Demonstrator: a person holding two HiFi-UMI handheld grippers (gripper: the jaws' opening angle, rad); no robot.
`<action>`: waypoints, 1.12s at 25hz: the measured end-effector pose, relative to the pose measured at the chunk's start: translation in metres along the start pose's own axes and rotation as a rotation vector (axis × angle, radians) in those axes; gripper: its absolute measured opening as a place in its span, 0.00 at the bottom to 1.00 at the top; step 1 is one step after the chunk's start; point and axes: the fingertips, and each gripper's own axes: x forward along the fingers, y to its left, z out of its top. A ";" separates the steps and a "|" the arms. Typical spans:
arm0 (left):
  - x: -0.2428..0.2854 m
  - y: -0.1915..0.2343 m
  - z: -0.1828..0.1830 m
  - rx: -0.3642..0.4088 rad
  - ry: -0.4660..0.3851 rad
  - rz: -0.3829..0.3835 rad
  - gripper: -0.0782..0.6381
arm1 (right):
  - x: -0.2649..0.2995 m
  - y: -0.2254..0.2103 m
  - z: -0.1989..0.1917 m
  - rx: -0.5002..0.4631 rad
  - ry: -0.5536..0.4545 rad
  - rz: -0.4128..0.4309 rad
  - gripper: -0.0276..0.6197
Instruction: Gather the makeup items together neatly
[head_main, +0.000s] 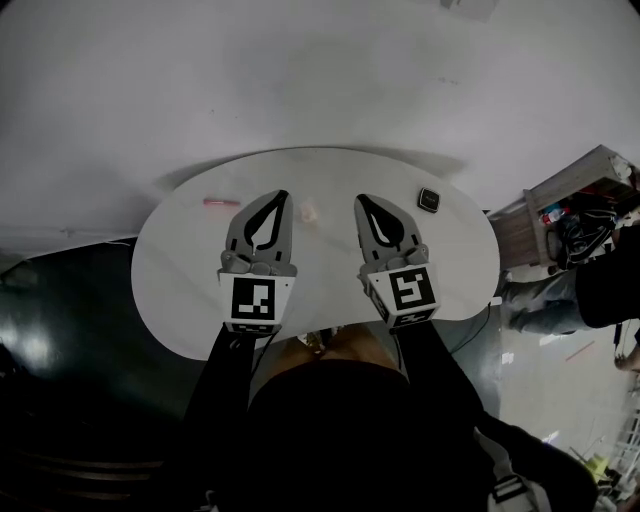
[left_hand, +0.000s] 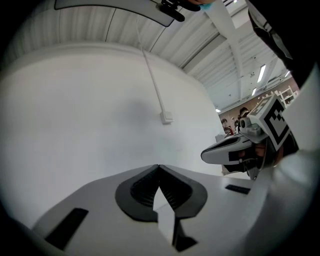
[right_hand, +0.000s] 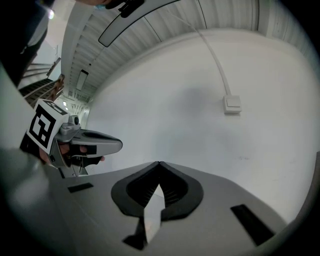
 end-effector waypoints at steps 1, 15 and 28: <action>0.000 -0.002 0.000 -0.004 -0.001 -0.007 0.13 | -0.002 0.000 -0.001 0.002 0.005 -0.006 0.09; 0.039 -0.045 0.009 -0.024 -0.037 -0.123 0.13 | -0.031 -0.057 -0.017 0.004 0.057 -0.132 0.09; 0.110 -0.122 0.026 -0.017 -0.045 -0.200 0.13 | -0.053 -0.145 -0.036 0.031 0.067 -0.179 0.09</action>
